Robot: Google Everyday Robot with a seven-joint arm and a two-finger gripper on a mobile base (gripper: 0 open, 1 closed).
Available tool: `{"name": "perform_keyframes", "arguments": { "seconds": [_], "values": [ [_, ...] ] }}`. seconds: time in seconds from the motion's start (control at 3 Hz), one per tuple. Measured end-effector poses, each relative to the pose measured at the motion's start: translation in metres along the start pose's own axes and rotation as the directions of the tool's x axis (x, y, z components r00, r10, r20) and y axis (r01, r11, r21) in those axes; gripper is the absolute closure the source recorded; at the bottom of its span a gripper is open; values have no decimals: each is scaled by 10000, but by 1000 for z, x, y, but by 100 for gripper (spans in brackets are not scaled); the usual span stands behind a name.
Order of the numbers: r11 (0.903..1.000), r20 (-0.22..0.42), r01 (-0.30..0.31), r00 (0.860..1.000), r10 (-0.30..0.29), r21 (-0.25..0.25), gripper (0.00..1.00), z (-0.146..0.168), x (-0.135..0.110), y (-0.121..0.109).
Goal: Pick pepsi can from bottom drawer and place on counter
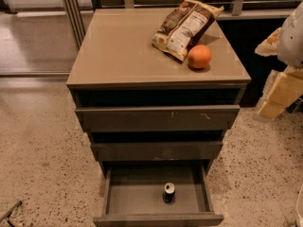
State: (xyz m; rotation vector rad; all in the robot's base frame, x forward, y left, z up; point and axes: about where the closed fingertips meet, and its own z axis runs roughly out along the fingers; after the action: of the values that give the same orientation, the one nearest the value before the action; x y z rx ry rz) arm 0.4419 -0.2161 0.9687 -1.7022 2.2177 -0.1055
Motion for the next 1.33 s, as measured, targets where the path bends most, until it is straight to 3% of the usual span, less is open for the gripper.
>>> {"name": "perform_keyframes", "arguments": {
  "seconds": [0.33,0.67,1.0,1.33],
  "values": [
    [9986,312,-515,9982,518,-113,42,46,9,3],
    [9921,838,-1195,9889,1225,-393,65,114,16,9],
    [9837,1229,-1414,9803,1548,-1110,89,179,20,18],
    [9731,1369,-1501,9750,1750,-1750,100,224,23,25]
  ]
}}
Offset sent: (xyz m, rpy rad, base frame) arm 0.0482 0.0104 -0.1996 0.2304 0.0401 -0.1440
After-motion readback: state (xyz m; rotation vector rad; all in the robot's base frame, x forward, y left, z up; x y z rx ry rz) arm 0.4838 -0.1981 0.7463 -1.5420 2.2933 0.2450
